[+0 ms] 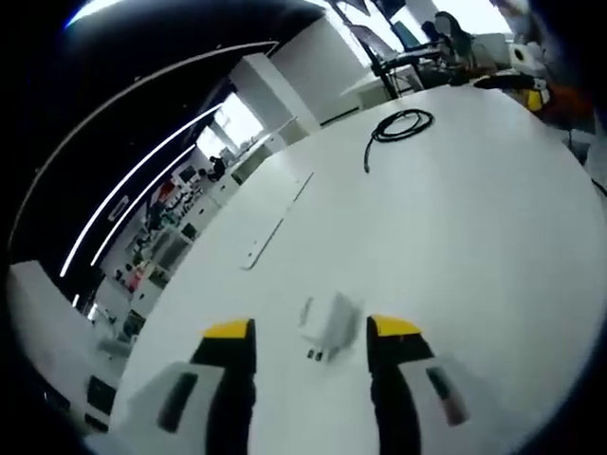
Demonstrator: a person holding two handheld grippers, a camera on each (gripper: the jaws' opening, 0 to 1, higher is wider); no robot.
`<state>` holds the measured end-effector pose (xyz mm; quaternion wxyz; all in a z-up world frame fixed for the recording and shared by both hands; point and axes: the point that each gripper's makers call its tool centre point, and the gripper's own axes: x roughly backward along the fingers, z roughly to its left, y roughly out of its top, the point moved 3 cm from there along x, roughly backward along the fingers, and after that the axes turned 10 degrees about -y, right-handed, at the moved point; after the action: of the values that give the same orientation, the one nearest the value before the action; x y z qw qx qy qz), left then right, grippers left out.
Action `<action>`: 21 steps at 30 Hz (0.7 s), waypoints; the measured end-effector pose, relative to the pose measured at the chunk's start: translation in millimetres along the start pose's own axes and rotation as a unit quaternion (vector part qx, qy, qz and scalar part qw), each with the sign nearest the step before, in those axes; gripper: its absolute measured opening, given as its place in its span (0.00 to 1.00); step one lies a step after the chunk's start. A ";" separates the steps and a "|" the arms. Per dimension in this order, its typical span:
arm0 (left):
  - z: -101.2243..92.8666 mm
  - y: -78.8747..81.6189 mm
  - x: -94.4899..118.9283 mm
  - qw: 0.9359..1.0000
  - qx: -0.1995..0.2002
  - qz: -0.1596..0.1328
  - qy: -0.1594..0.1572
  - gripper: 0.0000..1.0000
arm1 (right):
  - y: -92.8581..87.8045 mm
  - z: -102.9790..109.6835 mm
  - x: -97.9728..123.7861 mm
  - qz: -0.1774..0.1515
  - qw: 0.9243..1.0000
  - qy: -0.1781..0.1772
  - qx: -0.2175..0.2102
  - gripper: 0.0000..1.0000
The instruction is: Plug the desk Type‑C cable into the charger adapter.
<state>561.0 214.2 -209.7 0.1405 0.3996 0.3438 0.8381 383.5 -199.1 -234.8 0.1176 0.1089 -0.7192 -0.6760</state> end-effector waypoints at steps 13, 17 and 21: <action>12.3 -11.1 -31.0 0.998 -0.021 0.055 -0.036 0.42 | -4.1 -3.5 1.3 0.007 1.000 -0.004 -0.001 1.00; 16.1 -11.6 -36.2 0.997 -0.022 0.063 -0.048 0.42 | -5.3 -3.9 1.2 0.009 1.000 -0.005 0.001 1.00; 23.5 -15.3 -41.9 0.996 -0.020 0.072 -0.054 0.42 | -5.8 -4.8 0.8 0.009 1.000 -0.007 0.000 1.00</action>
<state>605.3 214.8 -233.8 0.1063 0.4653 0.2890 0.8299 384.3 -204.3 -240.3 0.1188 0.0980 -0.7211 -0.6755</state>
